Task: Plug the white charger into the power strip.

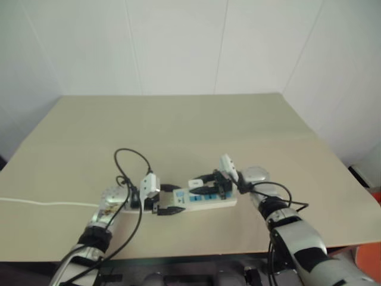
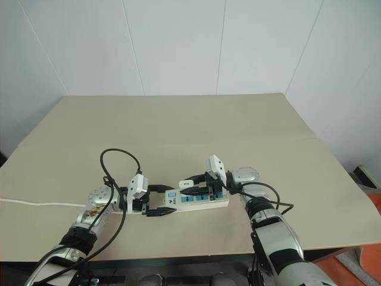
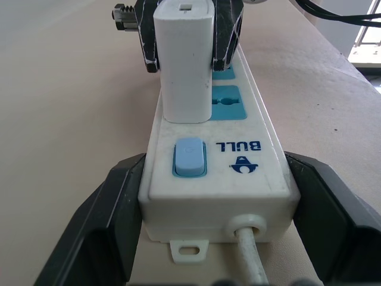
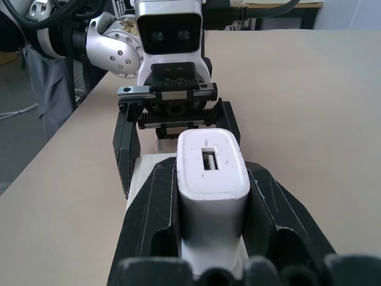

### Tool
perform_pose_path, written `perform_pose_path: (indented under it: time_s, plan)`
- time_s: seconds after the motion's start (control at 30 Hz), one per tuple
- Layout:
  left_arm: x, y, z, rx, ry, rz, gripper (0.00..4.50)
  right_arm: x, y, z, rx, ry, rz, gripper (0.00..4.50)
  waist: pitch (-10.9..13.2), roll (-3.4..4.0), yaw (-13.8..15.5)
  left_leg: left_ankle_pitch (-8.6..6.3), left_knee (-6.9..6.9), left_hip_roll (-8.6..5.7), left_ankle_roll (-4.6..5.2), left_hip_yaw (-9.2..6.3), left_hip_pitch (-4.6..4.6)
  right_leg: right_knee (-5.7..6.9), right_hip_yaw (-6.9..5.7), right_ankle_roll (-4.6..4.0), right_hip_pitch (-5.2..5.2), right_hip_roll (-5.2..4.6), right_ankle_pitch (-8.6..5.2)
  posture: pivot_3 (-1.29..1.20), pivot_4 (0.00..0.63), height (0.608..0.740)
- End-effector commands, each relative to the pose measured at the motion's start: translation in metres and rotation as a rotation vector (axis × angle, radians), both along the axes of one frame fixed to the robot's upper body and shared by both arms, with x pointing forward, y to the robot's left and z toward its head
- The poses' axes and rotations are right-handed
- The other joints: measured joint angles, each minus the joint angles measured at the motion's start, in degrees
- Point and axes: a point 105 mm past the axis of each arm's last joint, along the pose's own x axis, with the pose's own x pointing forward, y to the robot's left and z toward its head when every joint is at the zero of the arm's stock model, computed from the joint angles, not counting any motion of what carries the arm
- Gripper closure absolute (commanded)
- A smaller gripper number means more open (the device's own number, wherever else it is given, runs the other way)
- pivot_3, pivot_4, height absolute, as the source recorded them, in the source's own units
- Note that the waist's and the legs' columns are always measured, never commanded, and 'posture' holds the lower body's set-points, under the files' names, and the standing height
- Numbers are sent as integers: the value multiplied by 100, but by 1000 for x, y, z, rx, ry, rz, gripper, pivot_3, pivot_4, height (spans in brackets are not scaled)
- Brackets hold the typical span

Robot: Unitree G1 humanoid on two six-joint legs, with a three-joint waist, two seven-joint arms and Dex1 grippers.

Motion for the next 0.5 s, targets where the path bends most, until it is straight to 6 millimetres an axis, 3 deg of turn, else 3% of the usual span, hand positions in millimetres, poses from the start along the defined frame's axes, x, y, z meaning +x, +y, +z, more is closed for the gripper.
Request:
perform_pose_path:
  time_s: [0.03,0.13,0.47,0.5]
  plan:
    - [-8,8,2,39,-19,-44,1260,-10,-55,-62,-249,207,-162,3394,-3,0,0,0,0,0,0,0,0,0,0,0,0,0,0,0,150,740]
    - [-8,8,2,39,-19,-44,1260,-9,-54,-60,-235,173,-160,3394,-4,-1,-2,0,-1,0,0,0,3,-1,0,-1,1,-1,-1,0,150,740]
    - [-7,8,3,41,-25,-33,1260,-10,-60,-43,-160,66,-131,93,-17,-31,-67,-1,-31,8,-1,2,-1,-8,-3,-22,-12,2,-11,0,150,740]
    - [-5,8,3,41,-24,-19,1260,-10,-62,-41,-161,53,-126,42,-16,-29,-65,-1,-38,7,-1,5,1,-7,0,-23,-12,1,-10,0,150,740]
